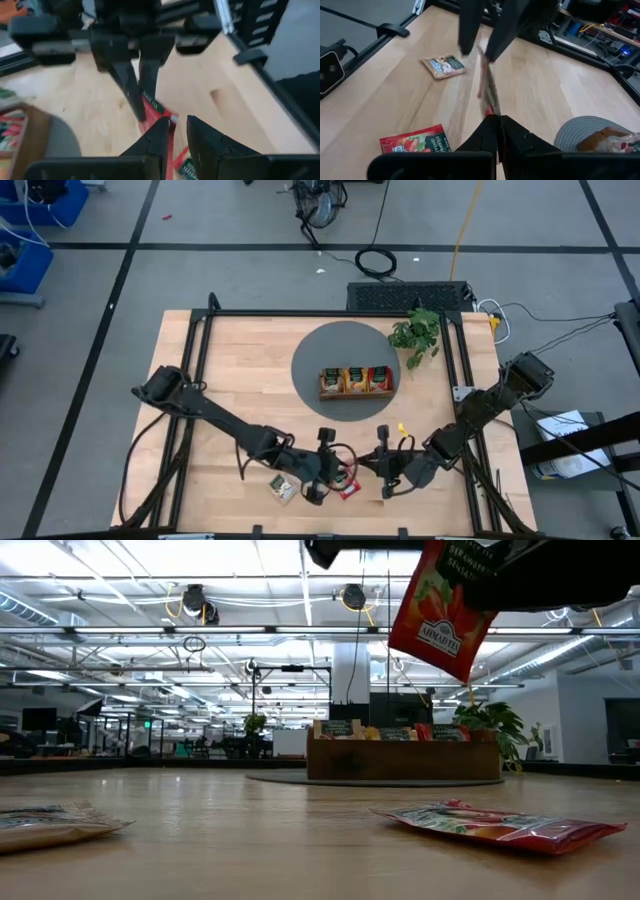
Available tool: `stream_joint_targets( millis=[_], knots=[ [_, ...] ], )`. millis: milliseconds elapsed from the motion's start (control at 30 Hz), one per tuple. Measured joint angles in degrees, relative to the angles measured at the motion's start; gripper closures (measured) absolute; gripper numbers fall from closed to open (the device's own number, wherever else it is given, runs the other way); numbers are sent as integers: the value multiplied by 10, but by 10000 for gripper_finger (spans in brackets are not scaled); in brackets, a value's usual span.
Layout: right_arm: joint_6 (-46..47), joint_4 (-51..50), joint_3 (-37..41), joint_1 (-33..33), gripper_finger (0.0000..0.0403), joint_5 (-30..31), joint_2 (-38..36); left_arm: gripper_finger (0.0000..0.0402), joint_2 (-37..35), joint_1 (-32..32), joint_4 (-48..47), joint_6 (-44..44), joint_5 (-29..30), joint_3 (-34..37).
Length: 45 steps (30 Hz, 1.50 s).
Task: Pick & Place Tea
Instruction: Put the right red tea packet into the right section of the wooden organizer
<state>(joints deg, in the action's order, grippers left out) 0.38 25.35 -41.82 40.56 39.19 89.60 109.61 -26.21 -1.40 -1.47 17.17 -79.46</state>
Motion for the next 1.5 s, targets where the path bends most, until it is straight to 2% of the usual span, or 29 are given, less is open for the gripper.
stream_joint_targets(
  millis=[133,400,500,567,633,900,1267,1500],
  knots=[
    [1,1,0,2,403,0,0,303,0,10,-14,3,19,0],
    [1,1,0,2,403,0,0,198,0,17,-8,12,6,0],
    [0,1,0,2,403,0,0,186,0,22,-8,12,-3,0],
    [0,1,0,1,403,0,0,195,0,23,-9,12,-17,0],
    [0,1,0,0,403,0,0,220,0,22,-10,11,-21,0],
    [0,1,0,-7,403,-1,0,385,0,24,-12,-9,-21,0],
    [24,1,0,-11,398,-16,0,395,-1,29,-15,-10,-21,0],
    [74,0,0,-9,351,-63,-1,398,-1,28,-32,-8,-21,0]
  ],
)
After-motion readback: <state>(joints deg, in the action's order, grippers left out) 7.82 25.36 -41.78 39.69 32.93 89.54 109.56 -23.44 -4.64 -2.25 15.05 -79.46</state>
